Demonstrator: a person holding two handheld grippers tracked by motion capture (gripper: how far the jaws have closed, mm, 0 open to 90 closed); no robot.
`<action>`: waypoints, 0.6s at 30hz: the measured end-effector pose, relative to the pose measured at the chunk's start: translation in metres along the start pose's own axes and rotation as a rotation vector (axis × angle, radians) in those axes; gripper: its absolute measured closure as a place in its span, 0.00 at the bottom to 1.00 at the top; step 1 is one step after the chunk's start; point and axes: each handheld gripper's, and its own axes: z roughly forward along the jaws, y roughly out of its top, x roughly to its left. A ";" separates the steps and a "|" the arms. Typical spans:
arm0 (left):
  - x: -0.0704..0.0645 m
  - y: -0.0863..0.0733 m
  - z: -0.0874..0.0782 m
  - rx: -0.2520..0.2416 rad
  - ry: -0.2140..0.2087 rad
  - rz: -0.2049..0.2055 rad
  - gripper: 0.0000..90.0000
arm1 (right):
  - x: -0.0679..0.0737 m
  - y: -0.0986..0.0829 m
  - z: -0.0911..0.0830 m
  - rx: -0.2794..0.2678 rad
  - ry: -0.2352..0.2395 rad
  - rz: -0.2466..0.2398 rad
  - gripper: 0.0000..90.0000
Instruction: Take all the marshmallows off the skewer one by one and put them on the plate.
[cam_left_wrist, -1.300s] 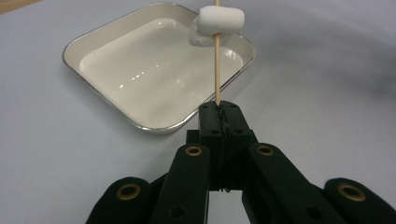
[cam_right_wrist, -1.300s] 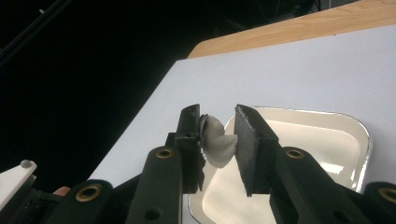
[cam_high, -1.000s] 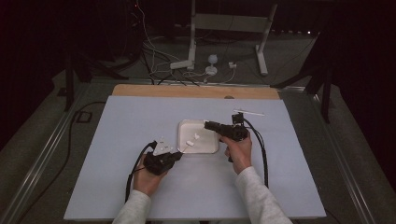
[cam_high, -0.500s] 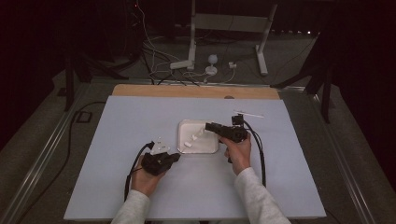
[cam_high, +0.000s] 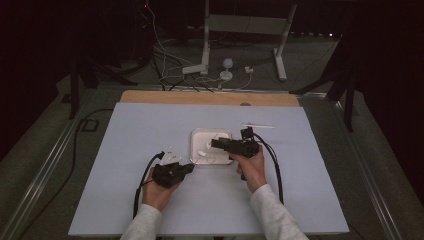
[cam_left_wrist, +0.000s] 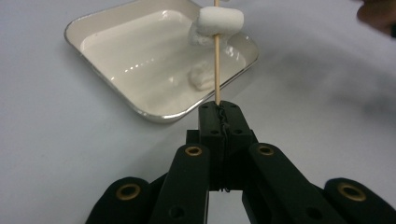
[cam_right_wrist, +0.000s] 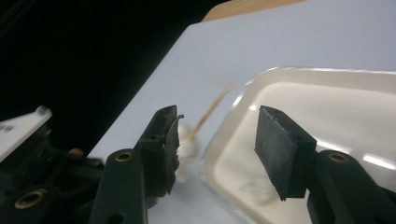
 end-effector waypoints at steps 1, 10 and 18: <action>0.000 0.001 0.000 -0.007 -0.005 -0.002 1.00 | 0.000 0.000 0.000 0.000 0.000 0.000 0.55; -0.003 0.002 0.000 -0.051 -0.033 -0.010 1.00 | 0.005 -0.008 0.015 0.036 0.077 0.029 0.72; -0.004 0.003 0.000 -0.062 -0.041 0.008 1.00 | 0.006 -0.006 0.013 0.027 0.085 0.057 0.86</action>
